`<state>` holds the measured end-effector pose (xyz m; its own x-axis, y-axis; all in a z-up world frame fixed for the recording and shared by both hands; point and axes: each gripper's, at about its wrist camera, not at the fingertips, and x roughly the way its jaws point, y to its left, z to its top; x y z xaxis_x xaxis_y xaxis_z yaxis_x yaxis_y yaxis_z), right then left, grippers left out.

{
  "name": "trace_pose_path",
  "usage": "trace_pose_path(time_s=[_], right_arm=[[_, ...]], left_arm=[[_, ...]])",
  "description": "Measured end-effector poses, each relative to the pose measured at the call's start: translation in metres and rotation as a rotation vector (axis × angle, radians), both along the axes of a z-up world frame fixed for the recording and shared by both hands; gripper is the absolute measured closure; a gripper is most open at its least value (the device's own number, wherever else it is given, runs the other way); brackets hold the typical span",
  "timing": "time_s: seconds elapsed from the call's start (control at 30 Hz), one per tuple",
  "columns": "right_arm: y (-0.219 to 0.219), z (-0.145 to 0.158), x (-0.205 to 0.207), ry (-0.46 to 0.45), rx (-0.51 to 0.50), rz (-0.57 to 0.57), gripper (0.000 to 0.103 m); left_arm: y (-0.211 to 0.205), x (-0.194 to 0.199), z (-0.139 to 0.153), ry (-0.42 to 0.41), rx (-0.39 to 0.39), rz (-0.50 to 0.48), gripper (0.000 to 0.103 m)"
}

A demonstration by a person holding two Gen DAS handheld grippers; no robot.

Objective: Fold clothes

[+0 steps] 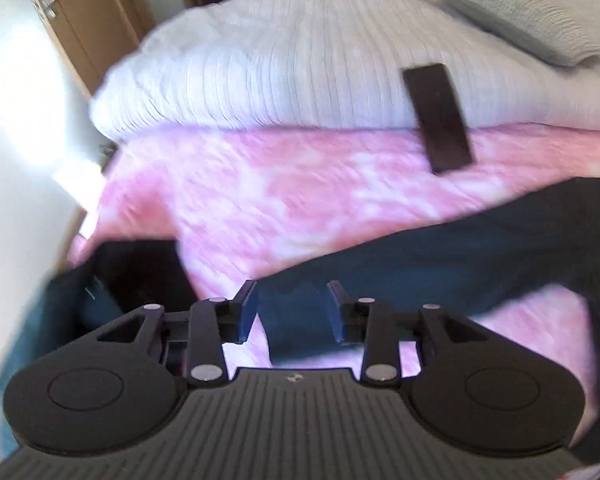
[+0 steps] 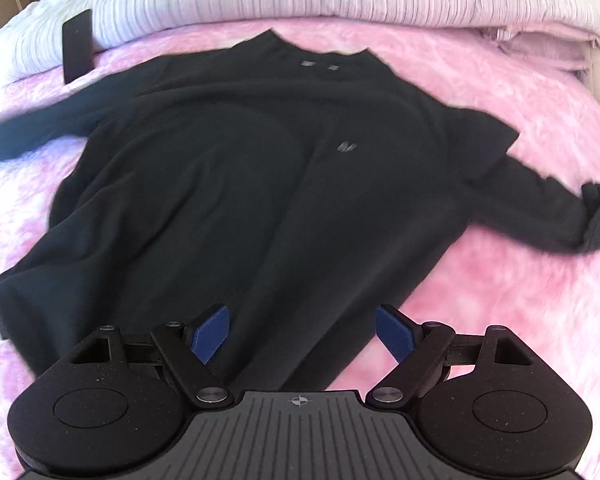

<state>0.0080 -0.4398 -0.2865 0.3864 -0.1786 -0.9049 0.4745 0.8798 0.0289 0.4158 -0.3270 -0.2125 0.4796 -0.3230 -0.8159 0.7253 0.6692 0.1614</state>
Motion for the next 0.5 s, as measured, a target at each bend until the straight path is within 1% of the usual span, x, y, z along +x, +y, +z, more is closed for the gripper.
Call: trace_pose_path(time_s=[0.03,0.07,0.13,0.17,0.23,0.27,0.3,0.33,0.37,0.4,0.5], right_arm=[[0.007,-0.002,-0.003,0.013,0.011,-0.012,0.019],[0.014,-0.002,-0.006,0.028,0.021,-0.018,0.019],[0.026,-0.003,-0.014,0.055,0.038,-0.019,0.019],[0.036,-0.003,-0.017,0.064,0.04,0.003,0.019],[0.062,-0.002,-0.023,0.063,0.029,0.122,0.019],[0.076,-0.001,-0.026,0.06,0.02,0.198,0.019],[0.091,-0.001,-0.03,0.055,0.011,0.279,0.019],[0.106,0.0,-0.033,0.051,0.001,0.36,0.019],[0.12,-0.002,-0.035,0.05,-0.02,0.44,0.019],[0.135,-0.004,-0.037,0.052,-0.047,0.517,0.02],[0.17,-0.023,-0.04,0.082,-0.204,0.687,0.02]], left_arm=[[0.006,-0.013,-0.009,0.032,-0.011,-0.037,0.071],[0.008,-0.033,-0.02,0.066,-0.008,-0.1,0.071],[0.006,-0.082,-0.041,0.136,-0.001,-0.253,0.07],[0.005,-0.107,-0.051,0.171,0.002,-0.331,0.07],[0.004,-0.159,-0.071,0.239,0.013,-0.5,0.069],[0.002,-0.184,-0.081,0.269,0.019,-0.578,0.066],[-0.001,-0.205,-0.089,0.284,0.029,-0.636,0.063],[-0.004,-0.224,-0.097,0.3,0.038,-0.69,0.063],[-0.006,-0.24,-0.104,0.319,0.039,-0.726,0.061],[-0.011,-0.252,-0.11,0.318,0.041,-0.744,0.057],[-0.025,-0.263,-0.123,0.304,0.051,-0.744,0.056]])
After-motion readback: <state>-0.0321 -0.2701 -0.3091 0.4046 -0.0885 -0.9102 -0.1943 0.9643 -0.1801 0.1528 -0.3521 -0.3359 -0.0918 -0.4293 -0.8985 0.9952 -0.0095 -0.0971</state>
